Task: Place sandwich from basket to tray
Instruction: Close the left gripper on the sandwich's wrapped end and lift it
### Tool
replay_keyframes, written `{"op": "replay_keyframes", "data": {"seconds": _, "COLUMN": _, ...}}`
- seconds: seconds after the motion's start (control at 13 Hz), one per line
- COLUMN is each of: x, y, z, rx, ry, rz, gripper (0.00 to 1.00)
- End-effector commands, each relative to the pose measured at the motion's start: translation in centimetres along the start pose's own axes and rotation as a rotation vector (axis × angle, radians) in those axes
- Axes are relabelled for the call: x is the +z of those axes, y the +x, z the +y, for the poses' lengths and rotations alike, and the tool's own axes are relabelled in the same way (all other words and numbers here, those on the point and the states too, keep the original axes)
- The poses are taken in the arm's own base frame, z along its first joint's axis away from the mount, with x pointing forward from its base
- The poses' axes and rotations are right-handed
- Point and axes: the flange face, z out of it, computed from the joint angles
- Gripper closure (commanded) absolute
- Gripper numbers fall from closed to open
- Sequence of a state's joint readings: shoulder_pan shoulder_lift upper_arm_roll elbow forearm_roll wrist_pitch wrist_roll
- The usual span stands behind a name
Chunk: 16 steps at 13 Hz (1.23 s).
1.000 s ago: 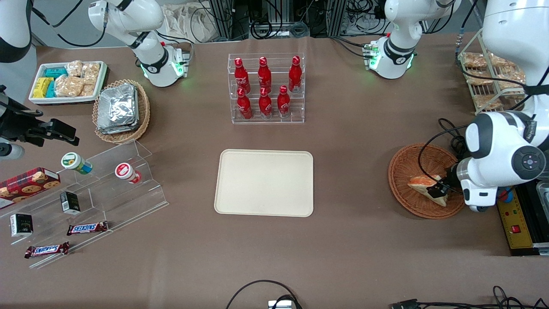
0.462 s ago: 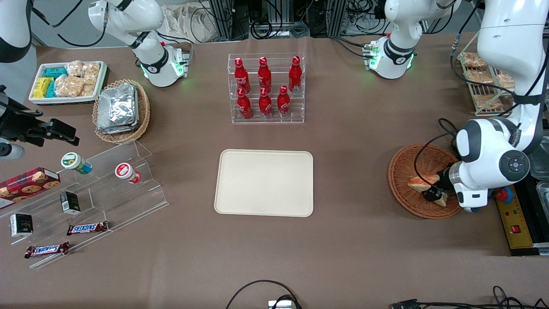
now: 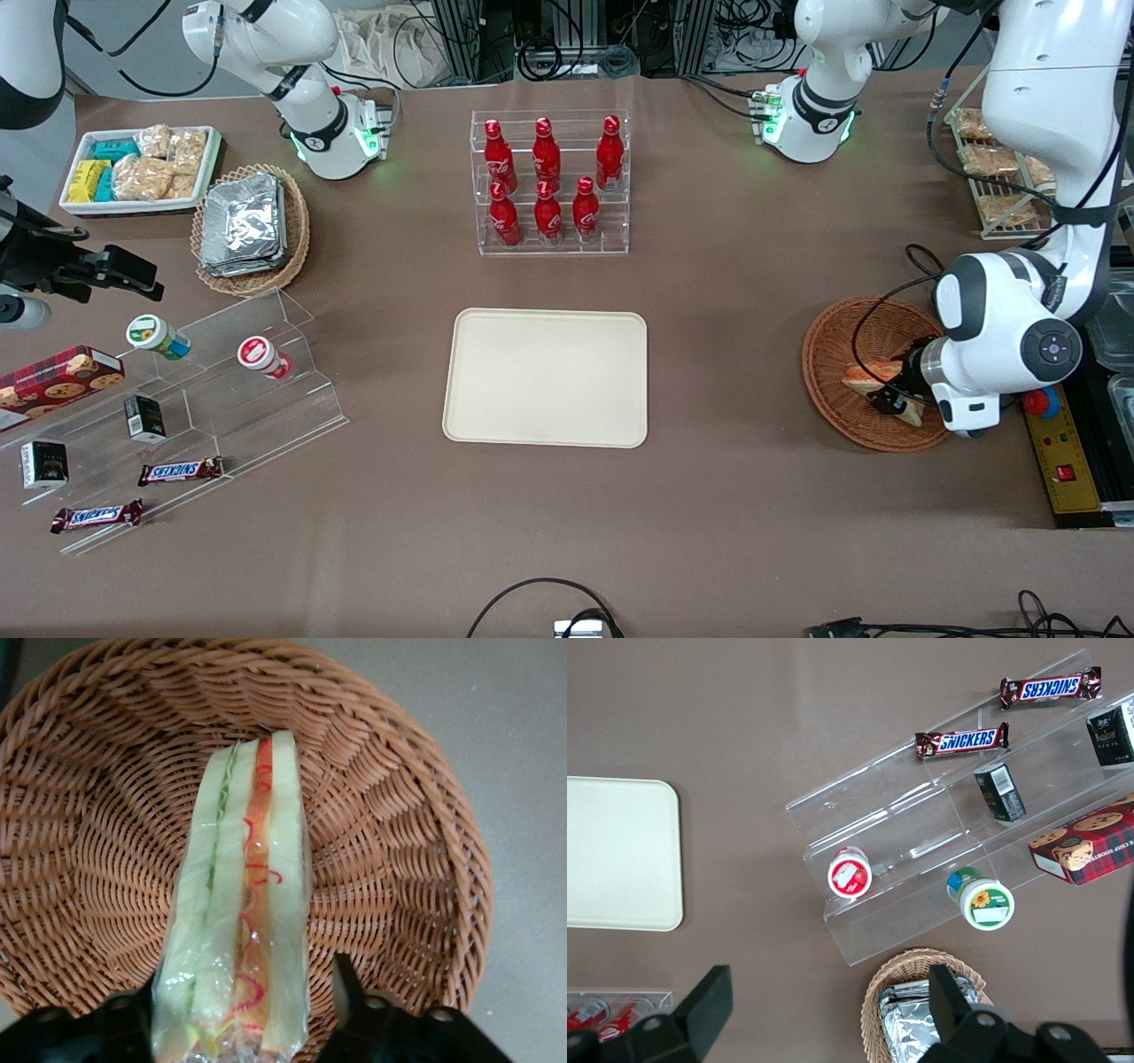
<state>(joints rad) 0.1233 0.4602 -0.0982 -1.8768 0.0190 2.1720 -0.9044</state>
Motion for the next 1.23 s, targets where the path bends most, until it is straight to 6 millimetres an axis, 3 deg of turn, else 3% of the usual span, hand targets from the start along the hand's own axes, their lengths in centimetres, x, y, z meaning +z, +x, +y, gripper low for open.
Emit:
{"op": "replay_keyframes", "data": {"seconds": 0.0, "x": -2.0, "y": 0.3, "z": 0.7, "rx": -0.071, "ry": -0.028, "rz": 0.028, "gripper": 0.93}}
{"op": "replay_keyframes", "data": {"seconds": 0.08, "x": -2.7, "y": 0.1, "z": 1.3, "rx": -0.095, "ry": -0.039, "rz": 0.037, "gripper": 1.0}}
{"op": "replay_keyframes", "data": {"seconds": 0.31, "x": -6.3, "y": -0.2, "z": 2.0, "rx": -0.104, "ry": -0.05, "rz": 0.047, "gripper": 1.0}}
{"op": "replay_keyframes", "data": {"seconds": 0.62, "x": -13.3, "y": -1.7, "z": 4.7, "rx": -0.051, "ry": -0.032, "rz": 0.044, "gripper": 1.0}}
{"op": "replay_keyframes", "data": {"seconds": 0.92, "x": -17.7, "y": -6.8, "z": 8.6, "rx": 0.042, "ry": -0.063, "rz": 0.076, "gripper": 1.0}}
{"op": "replay_keyframes", "data": {"seconds": 1.15, "x": -17.8, "y": -11.3, "z": 11.1, "rx": 0.199, "ry": -0.051, "rz": 0.084, "gripper": 1.0}}
